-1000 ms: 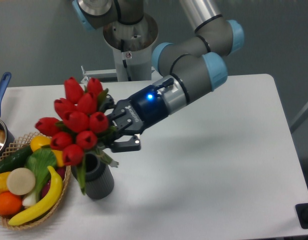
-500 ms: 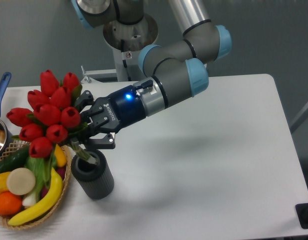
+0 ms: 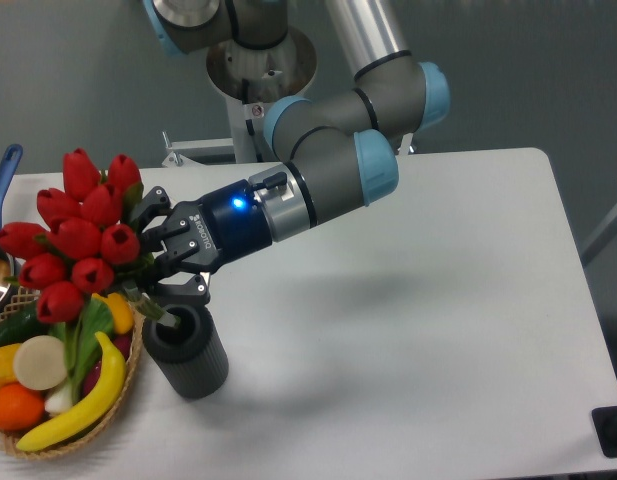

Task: Insert the flowers into the vase
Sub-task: 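Position the tulip stems above the vase opening and lower them in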

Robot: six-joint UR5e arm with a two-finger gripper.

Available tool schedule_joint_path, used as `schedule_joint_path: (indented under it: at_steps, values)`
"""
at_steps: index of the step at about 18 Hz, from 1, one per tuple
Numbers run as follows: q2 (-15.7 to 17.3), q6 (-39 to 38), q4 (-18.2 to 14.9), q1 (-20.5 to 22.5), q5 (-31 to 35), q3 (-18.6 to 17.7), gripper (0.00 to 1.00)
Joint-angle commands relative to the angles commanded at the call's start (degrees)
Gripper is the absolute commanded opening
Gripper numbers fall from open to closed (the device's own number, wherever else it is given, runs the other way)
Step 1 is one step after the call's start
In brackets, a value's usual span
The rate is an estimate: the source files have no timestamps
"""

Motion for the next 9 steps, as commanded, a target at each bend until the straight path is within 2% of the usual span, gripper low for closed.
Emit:
schedule_joint_path:
  at_steps: [4,9]
  values:
    - [-0.26,0.09,0.00,0.26,0.00,-1.49,0.31]
    - [-2.46,1.76,0.00,0.26,0.09,-1.76,0.31]
